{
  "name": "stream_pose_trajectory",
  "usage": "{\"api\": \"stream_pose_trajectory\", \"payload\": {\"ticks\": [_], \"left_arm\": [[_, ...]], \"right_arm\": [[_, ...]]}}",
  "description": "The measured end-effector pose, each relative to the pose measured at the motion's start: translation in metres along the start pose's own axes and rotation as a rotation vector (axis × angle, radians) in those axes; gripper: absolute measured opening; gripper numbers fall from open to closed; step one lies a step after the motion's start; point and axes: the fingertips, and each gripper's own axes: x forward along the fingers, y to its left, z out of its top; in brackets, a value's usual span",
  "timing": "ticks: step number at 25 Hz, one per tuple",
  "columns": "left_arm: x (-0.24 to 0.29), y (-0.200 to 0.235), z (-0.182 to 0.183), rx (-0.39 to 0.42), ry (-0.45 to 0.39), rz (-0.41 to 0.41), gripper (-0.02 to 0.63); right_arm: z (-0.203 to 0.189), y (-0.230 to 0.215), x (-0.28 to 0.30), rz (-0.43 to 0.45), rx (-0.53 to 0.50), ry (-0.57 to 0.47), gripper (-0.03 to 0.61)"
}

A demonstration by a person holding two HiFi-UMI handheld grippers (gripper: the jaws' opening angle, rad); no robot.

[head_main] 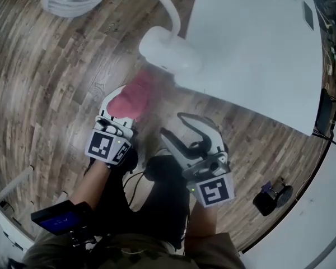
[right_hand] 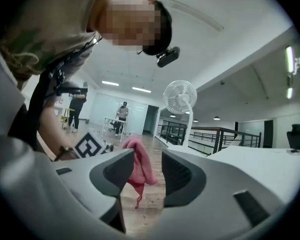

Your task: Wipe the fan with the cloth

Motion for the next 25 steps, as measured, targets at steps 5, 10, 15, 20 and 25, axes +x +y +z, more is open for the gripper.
{"api": "stream_pose_trajectory", "payload": {"ticks": [5, 10, 15, 20, 25], "left_arm": [[0.021, 0.007, -0.049, 0.104, 0.012, -0.014, 0.094], [0.062, 0.003, -0.078, 0.078, -0.003, -0.011, 0.094], [0.083, -0.023, -0.071, 0.042, -0.090, -0.041, 0.094], [0.097, -0.038, -0.062, 0.084, -0.103, -0.055, 0.092], [0.104, -0.035, -0.060, 0.074, -0.086, -0.016, 0.092]], "right_arm": [[0.028, -0.048, -0.036, -0.198, 0.096, -0.290, 0.104], [0.042, -0.111, -0.020, -0.468, 0.013, -0.350, 0.003], [0.020, -0.101, -0.033, -0.681, 0.045, -0.289, -0.003], [-0.066, -0.086, -0.034, -0.778, 0.073, -0.142, -0.003], [-0.125, -0.088, -0.036, -0.806, 0.185, -0.073, -0.003]]}}
